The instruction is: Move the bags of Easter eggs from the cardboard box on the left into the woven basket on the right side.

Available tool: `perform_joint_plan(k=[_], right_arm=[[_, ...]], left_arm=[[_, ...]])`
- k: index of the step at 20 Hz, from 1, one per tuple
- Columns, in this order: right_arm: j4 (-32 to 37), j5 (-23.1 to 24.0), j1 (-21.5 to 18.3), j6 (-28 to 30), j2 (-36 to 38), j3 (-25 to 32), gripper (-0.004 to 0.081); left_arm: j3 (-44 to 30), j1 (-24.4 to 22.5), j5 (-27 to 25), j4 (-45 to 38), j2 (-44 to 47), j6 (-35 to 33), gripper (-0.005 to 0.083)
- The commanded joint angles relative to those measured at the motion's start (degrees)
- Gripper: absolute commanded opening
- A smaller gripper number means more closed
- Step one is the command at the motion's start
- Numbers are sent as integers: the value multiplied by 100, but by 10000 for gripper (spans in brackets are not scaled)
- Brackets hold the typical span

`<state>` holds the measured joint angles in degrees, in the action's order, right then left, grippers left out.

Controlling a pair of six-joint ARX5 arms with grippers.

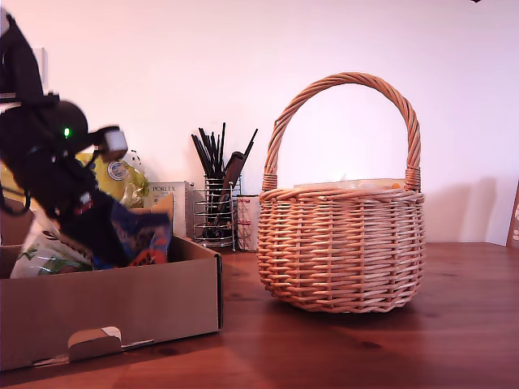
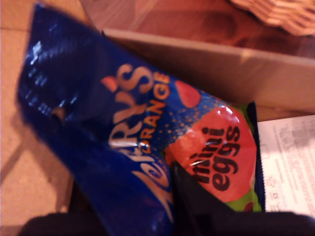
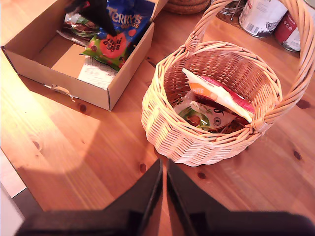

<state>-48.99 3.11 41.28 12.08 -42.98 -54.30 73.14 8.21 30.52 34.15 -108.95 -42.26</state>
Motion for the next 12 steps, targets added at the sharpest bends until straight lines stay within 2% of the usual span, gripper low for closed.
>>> perform_joint_plan(k=[1,6,12], right_arm=[[26,-22,-13,33,4,74,-13],[26,-20,-13,35,4,74,-13],[26,-20,-13,33,4,74,-13]], left_arm=[[197,-22,-59,151,304,-17,-20],[424,-22,-109,658,723,-11,-20],[542,-20,-96,828,1121,22,-21]])
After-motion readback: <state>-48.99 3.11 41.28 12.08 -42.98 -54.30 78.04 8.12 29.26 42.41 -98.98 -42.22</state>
